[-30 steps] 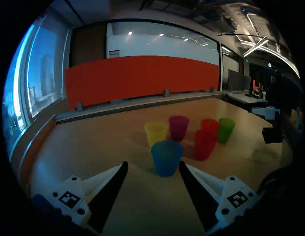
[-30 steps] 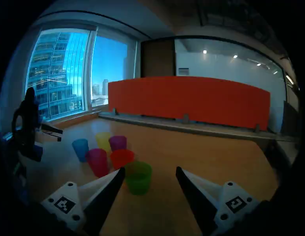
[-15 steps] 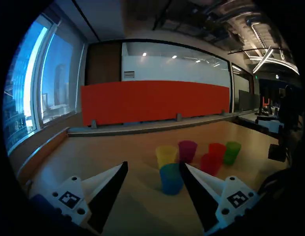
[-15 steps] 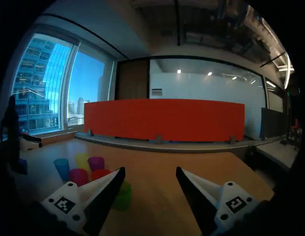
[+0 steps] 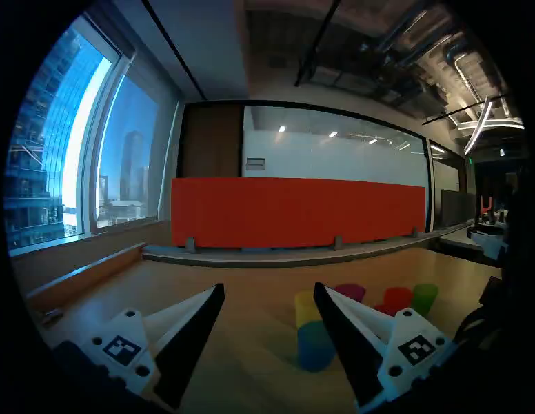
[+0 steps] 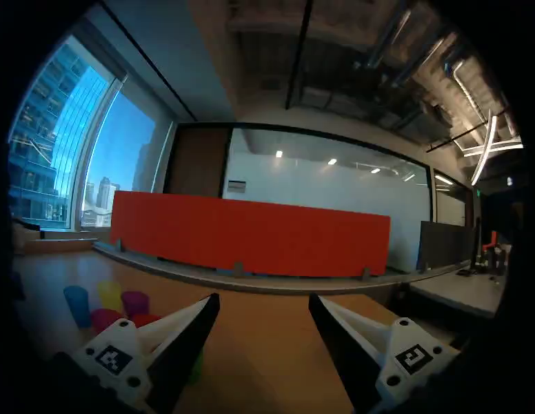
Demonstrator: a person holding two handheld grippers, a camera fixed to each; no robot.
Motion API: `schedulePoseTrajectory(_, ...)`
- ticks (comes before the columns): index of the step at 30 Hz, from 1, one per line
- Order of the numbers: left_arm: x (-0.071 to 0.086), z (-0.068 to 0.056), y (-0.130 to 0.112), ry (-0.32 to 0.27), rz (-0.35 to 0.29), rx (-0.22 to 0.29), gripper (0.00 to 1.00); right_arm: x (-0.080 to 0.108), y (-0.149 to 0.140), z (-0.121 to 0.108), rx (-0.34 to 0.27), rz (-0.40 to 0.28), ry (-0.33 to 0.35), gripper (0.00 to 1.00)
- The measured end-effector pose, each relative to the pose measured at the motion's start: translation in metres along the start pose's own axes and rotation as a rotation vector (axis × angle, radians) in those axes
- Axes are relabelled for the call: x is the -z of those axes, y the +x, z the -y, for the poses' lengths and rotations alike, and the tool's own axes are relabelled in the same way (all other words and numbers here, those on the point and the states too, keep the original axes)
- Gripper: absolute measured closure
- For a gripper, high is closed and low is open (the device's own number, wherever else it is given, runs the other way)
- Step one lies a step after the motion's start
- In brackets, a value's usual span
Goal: Pour water
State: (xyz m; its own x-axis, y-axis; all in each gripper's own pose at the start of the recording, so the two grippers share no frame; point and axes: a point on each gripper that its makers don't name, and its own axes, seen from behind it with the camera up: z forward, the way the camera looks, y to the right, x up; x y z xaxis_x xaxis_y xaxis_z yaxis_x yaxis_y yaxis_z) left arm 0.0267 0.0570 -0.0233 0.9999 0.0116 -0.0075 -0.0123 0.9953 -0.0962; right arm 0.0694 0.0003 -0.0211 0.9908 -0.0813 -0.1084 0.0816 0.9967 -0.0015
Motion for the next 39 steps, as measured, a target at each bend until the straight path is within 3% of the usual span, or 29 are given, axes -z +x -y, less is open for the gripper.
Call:
schedulePoseTrajectory(11,-0.002,-0.003,0.003,0.030,-0.043,-0.054,0.04,0.000,0.001,0.004,-0.032,-0.005,-0.038,0.00)
schedulePoseTrajectory(24,-0.011,-0.007,-0.011,0.055,-0.064,-0.099,0.04,0.003,0.001,0.016,-0.009,-0.009,-0.023,0.00)
schedulePoseTrajectory(39,-0.021,0.020,-0.037,0.057,-0.045,-0.101,0.04,0.001,-0.002,0.009,-0.045,0.007,-0.052,0.00)
